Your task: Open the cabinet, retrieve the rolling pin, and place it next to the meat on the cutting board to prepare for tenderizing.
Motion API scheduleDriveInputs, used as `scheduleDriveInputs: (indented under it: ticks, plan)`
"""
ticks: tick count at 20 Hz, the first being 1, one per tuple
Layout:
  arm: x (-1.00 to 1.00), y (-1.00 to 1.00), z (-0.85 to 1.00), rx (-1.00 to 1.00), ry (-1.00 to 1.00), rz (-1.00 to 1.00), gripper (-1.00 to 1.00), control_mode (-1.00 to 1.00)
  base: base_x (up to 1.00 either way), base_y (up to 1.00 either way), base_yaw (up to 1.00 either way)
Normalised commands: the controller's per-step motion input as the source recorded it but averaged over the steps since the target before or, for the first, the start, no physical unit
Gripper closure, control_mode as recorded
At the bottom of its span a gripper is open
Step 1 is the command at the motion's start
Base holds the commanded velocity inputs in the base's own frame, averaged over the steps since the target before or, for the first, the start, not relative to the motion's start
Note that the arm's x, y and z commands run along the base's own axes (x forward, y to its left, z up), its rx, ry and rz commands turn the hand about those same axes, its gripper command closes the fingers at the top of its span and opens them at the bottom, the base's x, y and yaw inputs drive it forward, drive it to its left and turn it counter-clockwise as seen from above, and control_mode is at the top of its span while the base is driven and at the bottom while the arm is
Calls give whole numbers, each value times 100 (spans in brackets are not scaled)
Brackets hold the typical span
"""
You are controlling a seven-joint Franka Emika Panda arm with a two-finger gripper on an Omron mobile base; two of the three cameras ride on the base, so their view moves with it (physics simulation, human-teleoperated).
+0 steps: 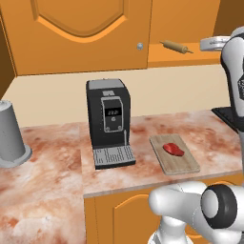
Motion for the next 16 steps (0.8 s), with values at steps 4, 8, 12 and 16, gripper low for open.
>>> scheduleDriveInputs:
  ticks: [4,8,12,16]
  plan:
    - [35,-11,-14,0,6,1,-100,-100,0,0,0]
    - [39,-9,-16,0,8,1,-100,-100,0,0,0]
    - [38,-10,-9,0,7,1,-100,-100,0,0,0]
    - [38,-10,-2,0,2,1,-100,-100,0,0,0]
